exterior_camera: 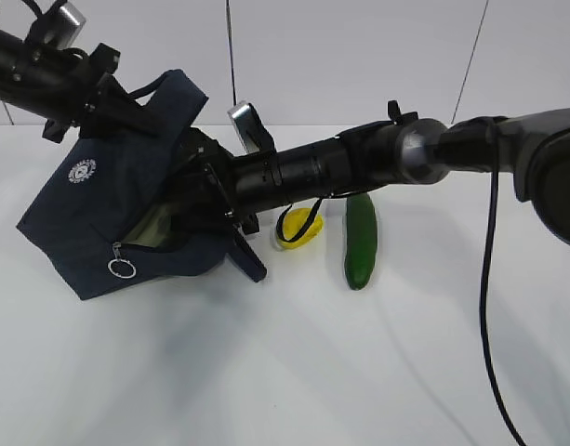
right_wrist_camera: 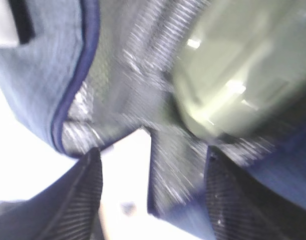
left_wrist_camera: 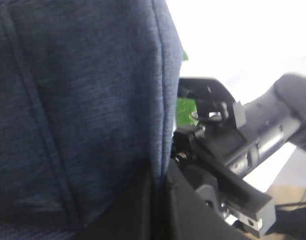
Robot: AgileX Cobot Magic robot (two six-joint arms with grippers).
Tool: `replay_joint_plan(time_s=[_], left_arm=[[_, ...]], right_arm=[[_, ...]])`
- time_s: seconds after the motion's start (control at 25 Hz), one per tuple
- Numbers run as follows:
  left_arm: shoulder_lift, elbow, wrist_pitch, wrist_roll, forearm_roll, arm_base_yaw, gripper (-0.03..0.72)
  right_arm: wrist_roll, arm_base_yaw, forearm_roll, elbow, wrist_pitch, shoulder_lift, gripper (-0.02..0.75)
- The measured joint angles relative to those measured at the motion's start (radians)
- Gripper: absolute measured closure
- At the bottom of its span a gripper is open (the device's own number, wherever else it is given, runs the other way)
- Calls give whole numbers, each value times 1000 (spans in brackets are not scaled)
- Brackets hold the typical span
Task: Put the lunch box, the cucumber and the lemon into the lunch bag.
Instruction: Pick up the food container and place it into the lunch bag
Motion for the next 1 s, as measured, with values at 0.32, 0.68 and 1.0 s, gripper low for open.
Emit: replay_joint_plan(time_s=[0.32, 0.68, 1.0], left_arm=[[0, 0, 95, 0, -34, 63, 689], [0, 0, 126, 0, -35, 68, 689], [0, 0, 128, 0, -35, 68, 689]], right_arm=[[181, 0, -345, -145, 35, -59, 260], [550, 0, -805, -442, 80, -69, 260], [778, 0, -1259, -460, 93, -191, 260]])
